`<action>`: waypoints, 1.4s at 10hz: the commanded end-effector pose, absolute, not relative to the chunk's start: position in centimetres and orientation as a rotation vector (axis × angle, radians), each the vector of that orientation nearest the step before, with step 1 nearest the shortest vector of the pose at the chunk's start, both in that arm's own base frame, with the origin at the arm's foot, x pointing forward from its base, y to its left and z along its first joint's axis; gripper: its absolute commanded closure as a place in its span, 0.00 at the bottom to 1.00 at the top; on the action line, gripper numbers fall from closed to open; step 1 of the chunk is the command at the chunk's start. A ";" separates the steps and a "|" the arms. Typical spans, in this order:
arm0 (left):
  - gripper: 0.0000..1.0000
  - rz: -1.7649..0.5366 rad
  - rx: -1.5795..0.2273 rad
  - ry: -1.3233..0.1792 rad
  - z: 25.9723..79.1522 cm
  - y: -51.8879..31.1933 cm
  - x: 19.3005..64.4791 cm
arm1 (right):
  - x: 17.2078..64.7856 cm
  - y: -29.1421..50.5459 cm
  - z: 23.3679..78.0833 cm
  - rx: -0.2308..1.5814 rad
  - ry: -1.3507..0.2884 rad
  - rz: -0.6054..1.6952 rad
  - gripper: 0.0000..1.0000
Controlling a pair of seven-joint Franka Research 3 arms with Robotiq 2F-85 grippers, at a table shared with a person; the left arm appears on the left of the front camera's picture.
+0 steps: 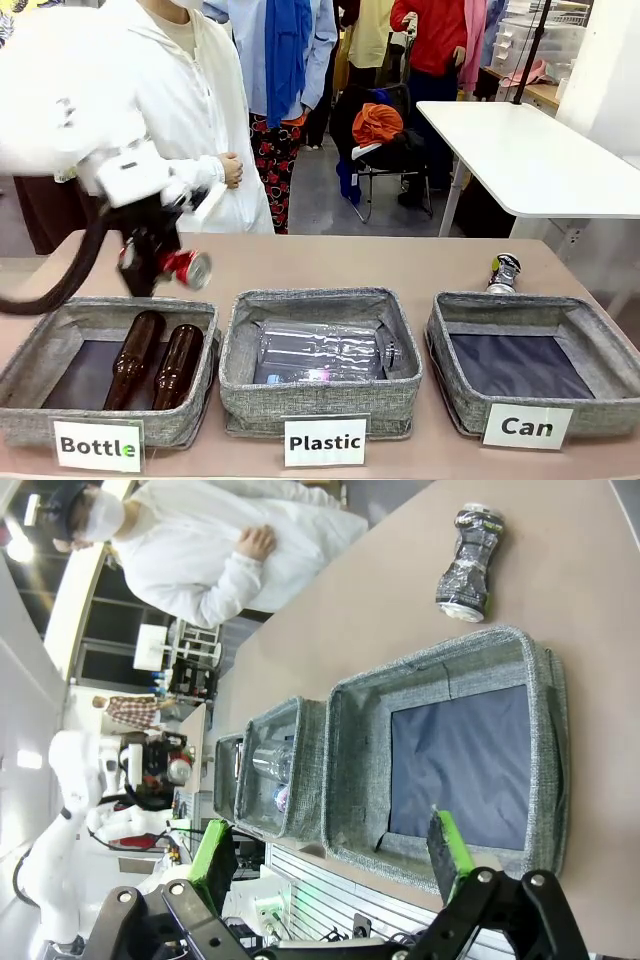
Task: Sort the can waste into the basket.
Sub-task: Pick up the can waste from the table and place it in the right Fabric basket.
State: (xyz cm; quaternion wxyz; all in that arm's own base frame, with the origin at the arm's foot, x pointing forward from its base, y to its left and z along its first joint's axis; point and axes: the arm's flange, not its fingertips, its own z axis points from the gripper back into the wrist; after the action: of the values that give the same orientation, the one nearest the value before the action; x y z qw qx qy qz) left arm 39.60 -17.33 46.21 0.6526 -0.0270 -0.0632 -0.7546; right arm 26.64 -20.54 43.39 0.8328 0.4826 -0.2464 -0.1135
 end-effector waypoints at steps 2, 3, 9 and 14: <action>1.00 -1.712 -0.061 -0.143 46.2 -17.3 39.6 | 26.9 -20.7 43.4 1.038 -0.553 -0.222 0.00; 1.00 -1.712 -0.061 -0.143 46.2 -17.3 39.6 | 26.9 -20.7 43.4 1.038 -0.553 -0.222 0.00; 1.00 -1.805 -0.347 -0.370 44.6 -35.6 43.8 | 25.1 -23.2 45.2 0.949 -0.476 -0.253 0.00; 1.00 -1.836 -0.385 -0.282 44.4 -60.9 42.5 | 18.4 -31.7 47.3 1.068 -0.409 -0.180 0.00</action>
State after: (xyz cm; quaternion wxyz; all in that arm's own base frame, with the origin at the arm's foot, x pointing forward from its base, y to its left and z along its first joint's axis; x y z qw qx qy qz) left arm 41.13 -56.74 44.35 0.5786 -0.1716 -0.1541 -0.7823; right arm 18.39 -29.70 48.01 0.8372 0.4928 -0.2127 -0.1046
